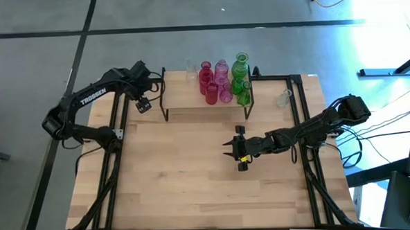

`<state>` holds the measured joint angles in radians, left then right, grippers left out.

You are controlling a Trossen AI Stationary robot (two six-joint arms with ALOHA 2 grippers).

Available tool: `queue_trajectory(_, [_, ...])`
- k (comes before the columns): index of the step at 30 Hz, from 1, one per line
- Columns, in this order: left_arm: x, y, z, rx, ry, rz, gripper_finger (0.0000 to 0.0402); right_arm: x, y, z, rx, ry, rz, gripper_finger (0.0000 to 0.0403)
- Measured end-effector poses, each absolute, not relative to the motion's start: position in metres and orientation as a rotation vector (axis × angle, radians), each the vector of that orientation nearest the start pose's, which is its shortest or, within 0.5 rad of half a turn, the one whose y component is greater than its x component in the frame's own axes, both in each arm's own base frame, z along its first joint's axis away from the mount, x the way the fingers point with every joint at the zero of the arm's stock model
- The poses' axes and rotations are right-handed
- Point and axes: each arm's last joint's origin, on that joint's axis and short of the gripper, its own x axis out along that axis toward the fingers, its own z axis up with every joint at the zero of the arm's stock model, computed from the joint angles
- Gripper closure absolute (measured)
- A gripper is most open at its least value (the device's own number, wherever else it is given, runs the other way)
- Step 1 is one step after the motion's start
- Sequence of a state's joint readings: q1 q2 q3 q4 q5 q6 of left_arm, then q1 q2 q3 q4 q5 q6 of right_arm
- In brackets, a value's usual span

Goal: Sort vases onto shelf
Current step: Put the left transparent vase on the shelf aligned with the other transparent vase

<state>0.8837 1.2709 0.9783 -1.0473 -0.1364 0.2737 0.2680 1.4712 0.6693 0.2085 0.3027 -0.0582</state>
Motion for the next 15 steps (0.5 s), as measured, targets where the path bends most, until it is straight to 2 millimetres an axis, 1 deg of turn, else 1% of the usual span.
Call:
queue_trajectory(8, [0.1337,0.1694,0.2486,-0.263,1.401,0.646,0.0237,0.2783,0.0675,0.1784,-0.224,0.571,-0.017,0.0256])
queue_trajectory(15, [0.1333,0.1704,0.2489,-0.240,1.413,0.673,0.0317,0.2783,0.0675,0.1784,-0.224,0.571,-0.017,0.0256])
